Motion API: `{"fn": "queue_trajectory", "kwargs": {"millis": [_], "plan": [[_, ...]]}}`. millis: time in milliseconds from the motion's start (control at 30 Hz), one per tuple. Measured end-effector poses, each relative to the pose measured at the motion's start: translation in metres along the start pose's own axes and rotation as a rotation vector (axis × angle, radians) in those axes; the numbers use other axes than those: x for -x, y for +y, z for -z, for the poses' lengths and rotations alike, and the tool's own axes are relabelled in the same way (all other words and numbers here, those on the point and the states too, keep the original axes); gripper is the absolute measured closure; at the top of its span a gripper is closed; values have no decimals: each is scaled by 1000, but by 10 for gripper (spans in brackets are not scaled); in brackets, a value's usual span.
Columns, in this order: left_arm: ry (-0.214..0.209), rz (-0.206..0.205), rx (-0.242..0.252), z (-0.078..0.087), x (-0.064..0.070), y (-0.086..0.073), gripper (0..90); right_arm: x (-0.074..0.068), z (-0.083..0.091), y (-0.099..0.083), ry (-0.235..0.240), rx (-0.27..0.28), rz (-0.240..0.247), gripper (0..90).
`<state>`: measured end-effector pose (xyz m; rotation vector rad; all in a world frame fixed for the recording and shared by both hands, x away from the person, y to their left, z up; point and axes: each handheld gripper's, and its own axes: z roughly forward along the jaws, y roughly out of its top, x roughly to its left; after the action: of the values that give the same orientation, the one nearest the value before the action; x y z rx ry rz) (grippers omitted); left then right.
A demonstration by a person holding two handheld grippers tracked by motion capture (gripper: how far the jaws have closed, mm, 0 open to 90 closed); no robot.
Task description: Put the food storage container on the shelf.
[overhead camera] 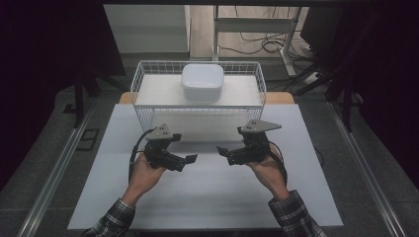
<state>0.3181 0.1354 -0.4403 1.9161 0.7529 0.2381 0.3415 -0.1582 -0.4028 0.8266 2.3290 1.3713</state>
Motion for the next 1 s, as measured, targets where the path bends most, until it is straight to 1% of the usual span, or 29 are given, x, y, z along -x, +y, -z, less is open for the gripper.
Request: {"fn": "queue_trajectory", "kwargs": {"millis": [33, 67, 100, 133, 167, 200, 300, 367, 467, 633, 800, 867, 1000], "plan": [[-5, 7, 7, 0, 1, -4, 26, 0, 0, -2, 1, -2, -3, 3], [-9, 21, 26, -1, 2, -9, 27, 0, -1, -4, 4, -13, 0, 0], [-17, 34, 31, -2, 2, -13, 32, 0, -1, -6, -1, -19, 7, 0], [-25, 37, 19, -3, 2, -15, 34, -1, -1, -7, -6, -16, 10, 0], [-19, 33, 7, -4, 2, -17, 34, -1, -1, -8, -5, -15, 11, 0], [-6, 30, 9, -4, 3, -20, 34, -2, 0, -9, 0, -14, 8, 0], [-19, 43, 5, -4, 5, -26, 36, -5, 0, -13, 3, -13, 16, 0], [-10, 41, 2, -4, 6, -28, 36, -7, 1, -15, 5, -15, 16, 0], [-8, 42, 3, -3, 8, -32, 36, -9, 2, -21, 0, -7, 12, 0], [6, 34, 2, -2, 11, -39, 40, -11, 2, -31, -9, -13, 24, 0], [22, 28, -3, 0, 13, -47, 41, -11, 4, -42, -4, -11, 27, 0], [31, 22, -13, 1, 14, -52, 41, -11, 4, -46, -3, -15, 25, 0], [53, 21, -30, 3, 15, -61, 41, -10, 6, -56, -15, -23, 31, 0]]}}
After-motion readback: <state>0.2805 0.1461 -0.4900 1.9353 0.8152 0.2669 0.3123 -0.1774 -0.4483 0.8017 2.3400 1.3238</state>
